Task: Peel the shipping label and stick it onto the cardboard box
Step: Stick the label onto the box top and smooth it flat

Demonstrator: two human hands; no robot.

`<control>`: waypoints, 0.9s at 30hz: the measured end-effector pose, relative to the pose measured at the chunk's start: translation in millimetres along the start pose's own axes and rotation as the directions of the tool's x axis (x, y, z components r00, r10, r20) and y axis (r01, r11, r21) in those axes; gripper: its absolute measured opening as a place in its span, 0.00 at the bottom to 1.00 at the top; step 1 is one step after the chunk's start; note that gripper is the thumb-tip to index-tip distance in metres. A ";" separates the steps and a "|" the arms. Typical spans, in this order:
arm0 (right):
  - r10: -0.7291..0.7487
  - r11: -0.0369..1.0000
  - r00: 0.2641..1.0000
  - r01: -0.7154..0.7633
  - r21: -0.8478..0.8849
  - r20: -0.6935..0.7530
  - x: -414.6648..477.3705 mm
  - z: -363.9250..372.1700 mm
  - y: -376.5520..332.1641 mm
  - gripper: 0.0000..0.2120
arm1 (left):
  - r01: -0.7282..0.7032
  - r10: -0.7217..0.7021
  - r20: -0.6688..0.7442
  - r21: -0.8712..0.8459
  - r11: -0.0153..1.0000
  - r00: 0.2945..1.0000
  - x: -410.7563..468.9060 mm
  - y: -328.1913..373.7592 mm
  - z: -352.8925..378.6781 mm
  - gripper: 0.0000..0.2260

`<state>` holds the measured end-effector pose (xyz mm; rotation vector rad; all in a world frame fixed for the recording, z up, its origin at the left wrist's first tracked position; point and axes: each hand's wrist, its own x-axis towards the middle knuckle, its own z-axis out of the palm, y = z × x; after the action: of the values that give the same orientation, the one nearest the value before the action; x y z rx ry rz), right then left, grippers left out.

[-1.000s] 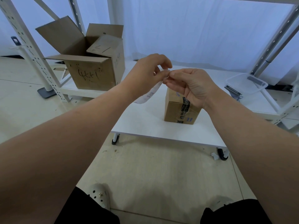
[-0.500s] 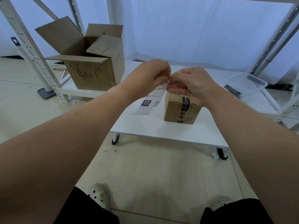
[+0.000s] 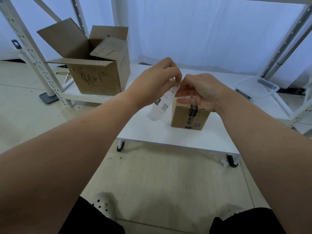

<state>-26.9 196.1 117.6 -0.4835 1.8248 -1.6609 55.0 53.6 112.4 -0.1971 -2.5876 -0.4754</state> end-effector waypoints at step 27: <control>-0.337 0.895 0.894 0.207 -0.395 -0.295 8.0 -1.9 6.6 0.07 | 0.488 -0.477 0.172 -0.540 0.686 0.862 4.8 -2.4 -5.7 0.10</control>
<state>-33.2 193.4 109.6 -0.6552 2.4486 -1.6889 52.8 49.5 118.7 0.3085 -2.4144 -1.4531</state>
